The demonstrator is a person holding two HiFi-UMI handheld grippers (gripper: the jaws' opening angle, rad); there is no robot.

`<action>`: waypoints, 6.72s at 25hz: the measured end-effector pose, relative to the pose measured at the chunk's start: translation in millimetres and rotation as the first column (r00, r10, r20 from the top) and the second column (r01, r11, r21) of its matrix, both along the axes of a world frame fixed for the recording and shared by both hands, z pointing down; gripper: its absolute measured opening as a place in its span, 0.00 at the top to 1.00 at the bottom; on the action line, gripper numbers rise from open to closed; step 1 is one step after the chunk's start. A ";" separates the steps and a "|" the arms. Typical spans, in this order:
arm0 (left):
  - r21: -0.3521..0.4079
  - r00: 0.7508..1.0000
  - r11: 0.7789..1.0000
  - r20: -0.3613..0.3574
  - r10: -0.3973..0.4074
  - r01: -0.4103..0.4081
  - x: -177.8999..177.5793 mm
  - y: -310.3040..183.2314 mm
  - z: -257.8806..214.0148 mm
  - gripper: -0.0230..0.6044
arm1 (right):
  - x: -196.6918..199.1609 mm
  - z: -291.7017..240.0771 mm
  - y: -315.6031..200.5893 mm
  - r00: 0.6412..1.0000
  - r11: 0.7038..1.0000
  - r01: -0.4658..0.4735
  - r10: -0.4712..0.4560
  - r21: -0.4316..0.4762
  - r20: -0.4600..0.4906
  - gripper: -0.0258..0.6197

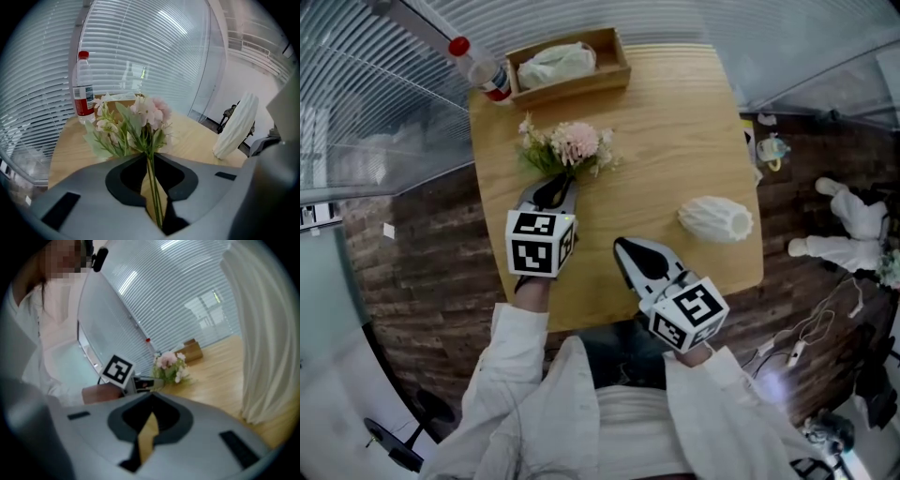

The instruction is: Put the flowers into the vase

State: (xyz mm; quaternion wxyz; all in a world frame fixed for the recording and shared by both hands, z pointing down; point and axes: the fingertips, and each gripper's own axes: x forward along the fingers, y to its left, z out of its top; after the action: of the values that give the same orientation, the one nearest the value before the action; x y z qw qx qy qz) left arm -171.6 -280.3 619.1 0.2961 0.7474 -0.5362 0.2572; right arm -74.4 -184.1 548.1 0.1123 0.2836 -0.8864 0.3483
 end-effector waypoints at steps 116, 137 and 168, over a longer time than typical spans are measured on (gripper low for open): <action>0.815 0.662 0.569 -0.367 0.654 -0.112 241.8 13.6 -294.0 0.88 | 194.8 -167.1 -43.2 0.882 0.791 -0.452 0.466 0.412 0.072 0.94; 0.814 0.687 0.550 -0.292 0.666 -0.186 248.3 18.5 -280.0 0.87 | 188.6 -165.2 -40.2 0.889 0.805 -0.442 0.454 0.396 0.069 0.94; 0.629 0.729 0.718 -0.335 0.597 -0.299 251.2 47.6 -217.0 0.74 | 183.4 -156.4 -20.2 0.901 0.824 -0.422 0.428 0.377 0.073 0.94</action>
State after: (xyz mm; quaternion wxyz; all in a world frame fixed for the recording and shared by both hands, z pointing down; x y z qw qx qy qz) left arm 79.7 -232.7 402.0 0.1337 0.9497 -0.2795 -0.0464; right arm 109.0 -204.3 391.8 -0.0193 0.4927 -0.8507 0.1824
